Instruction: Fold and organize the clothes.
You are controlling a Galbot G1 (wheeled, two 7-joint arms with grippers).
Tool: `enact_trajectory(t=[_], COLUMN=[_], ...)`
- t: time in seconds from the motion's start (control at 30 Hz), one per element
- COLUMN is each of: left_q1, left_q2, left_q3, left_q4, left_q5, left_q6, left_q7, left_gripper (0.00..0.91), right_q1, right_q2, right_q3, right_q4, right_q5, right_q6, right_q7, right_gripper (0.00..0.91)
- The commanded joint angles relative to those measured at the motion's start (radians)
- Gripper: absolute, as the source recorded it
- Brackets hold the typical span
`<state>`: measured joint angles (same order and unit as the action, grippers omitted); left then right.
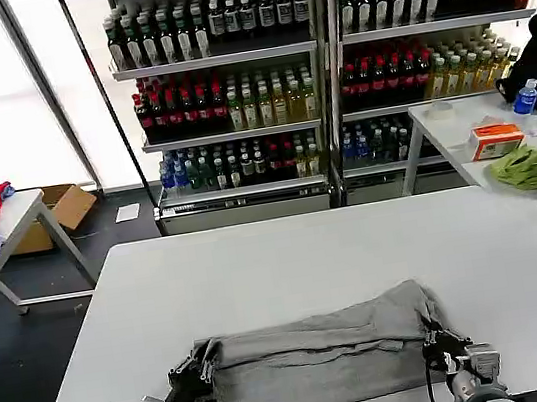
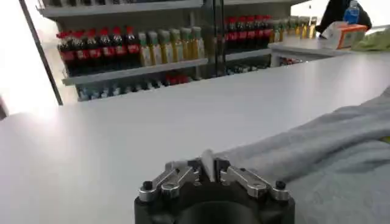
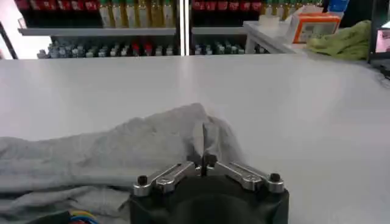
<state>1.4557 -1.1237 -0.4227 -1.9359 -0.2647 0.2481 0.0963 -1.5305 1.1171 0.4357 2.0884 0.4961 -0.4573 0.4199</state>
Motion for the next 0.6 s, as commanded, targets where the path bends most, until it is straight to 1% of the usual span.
enact_trajectory(t=[0.03,0.17,0.27,0.3,0.4,0.6], left_q1=[-0.005,-0.001,0.015,0.023,0.045,0.09], left_q2=[-0.004,-0.019,-0.04,-0.058,-0.095,-0.154], left_q3=[-0.015,-0.027,-0.04,-0.047,-0.056,-0.044], left_q4=[-0.029,-0.046,-0.061,-0.073,-0.088,-0.095], left_q5=[-0.004,-0.014,-0.014,-0.013,-0.012,-0.011], left_q6=[-0.002,-0.004,0.003,0.018,0.054,0.069], left_q7=[-0.012,-0.027,-0.041,-0.062,-0.09,-0.107], left_gripper=[0.907,0.907,0.907,0.907,0.907,0.907], right_q1=[-0.021,-0.035,-0.031,-0.028,-0.02,0.013], right_q2=[-0.011,-0.013,-0.006,-0.004,-0.005,-0.008], right_q3=[0.004,0.043,0.079,0.091,0.109,0.128], right_q4=[0.029,0.107,0.151,0.159,0.17,0.154], right_q5=[-0.037,-0.01,-0.003,0.005,0.029,0.049], right_q6=[0.0,0.008,0.009,0.009,0.008,0.011], right_q7=[0.004,-0.02,-0.019,-0.013,-0.004,0.005], right_gripper=[0.907,0.907,0.907,0.907,0.907,0.907])
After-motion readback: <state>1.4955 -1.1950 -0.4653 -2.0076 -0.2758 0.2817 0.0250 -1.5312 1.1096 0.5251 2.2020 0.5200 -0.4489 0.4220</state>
